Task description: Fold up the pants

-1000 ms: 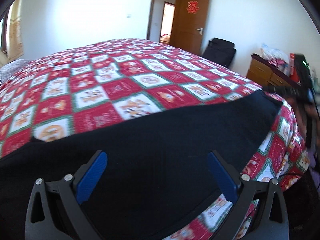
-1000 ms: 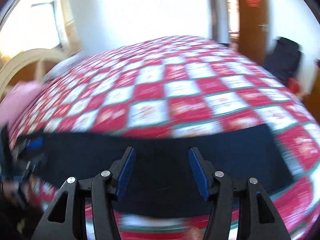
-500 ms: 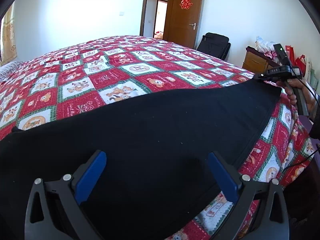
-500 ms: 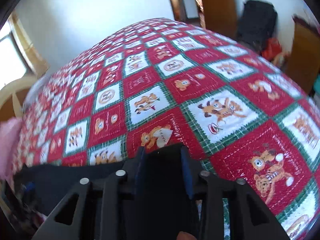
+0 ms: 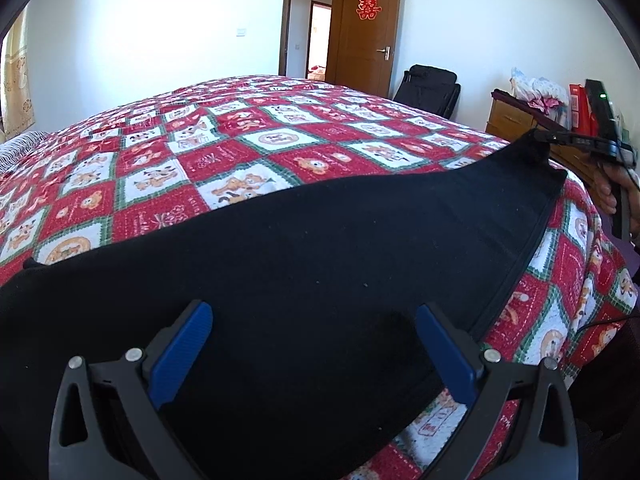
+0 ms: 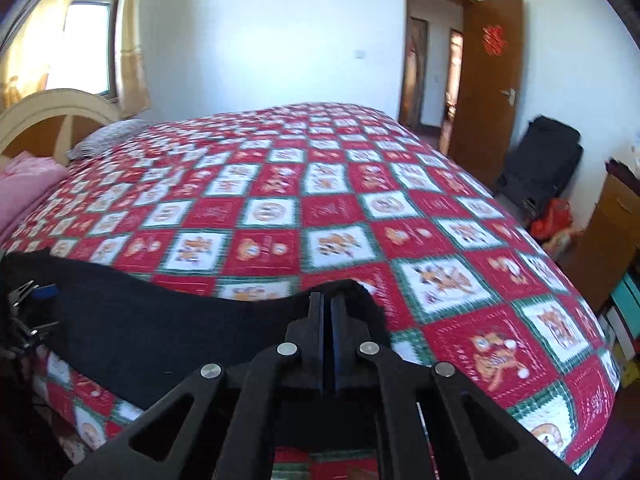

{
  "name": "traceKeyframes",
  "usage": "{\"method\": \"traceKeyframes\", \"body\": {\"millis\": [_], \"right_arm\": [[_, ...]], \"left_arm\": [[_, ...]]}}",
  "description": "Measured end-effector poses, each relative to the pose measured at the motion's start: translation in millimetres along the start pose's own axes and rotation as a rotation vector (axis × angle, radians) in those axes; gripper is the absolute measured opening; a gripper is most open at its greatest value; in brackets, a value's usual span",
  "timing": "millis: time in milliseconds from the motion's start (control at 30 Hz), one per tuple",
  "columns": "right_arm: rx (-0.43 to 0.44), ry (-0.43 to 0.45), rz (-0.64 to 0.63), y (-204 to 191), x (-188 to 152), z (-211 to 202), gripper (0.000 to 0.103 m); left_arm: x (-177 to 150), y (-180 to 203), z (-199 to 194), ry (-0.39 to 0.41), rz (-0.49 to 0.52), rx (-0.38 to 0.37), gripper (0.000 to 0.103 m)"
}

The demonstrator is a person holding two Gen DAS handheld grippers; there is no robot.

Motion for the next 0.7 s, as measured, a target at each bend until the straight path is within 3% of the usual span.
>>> {"method": "traceKeyframes", "body": {"millis": [100, 167, 267, 333, 400, 533, 700], "right_arm": [[-0.030, -0.113, 0.163, 40, -17, 21, 0.003], [-0.033, -0.155, 0.205, 52, -28, 33, 0.006], [-0.073, -0.162, 0.185, 52, -30, 30, 0.023], [-0.028, -0.150, 0.223, 47, -30, 20, 0.045], [-0.004, -0.152, 0.247, 46, -35, 12, 0.055], [0.042, -0.171, 0.275, 43, -41, 9, 0.055], [0.064, -0.214, 0.312, 48, -37, 34, 0.055]], "left_arm": [[0, 0, 0, 0.000, -0.008, -0.005, 0.103], [0, 1, 0, 0.000, -0.008, -0.008, 0.103], [2, -3, -3, -0.006, -0.037, -0.022, 0.103], [2, -7, -5, -0.006, -0.063, -0.034, 0.103], [2, -12, -6, 0.001, -0.090, -0.043, 0.103], [2, -11, -5, 0.009, -0.092, -0.035, 0.103], [-1, -9, -4, 0.024, -0.055, -0.006, 0.103]]}}
Point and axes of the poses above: each gripper's, at about its wrist camera, not at the fingertips, and z roughly the way its jaws point, y to its right, x to its top, the point moved 10 cm from there along z, roughly the way its jaws point, and after that the axes turned 13 degrees about x, right-handed, at the moved point
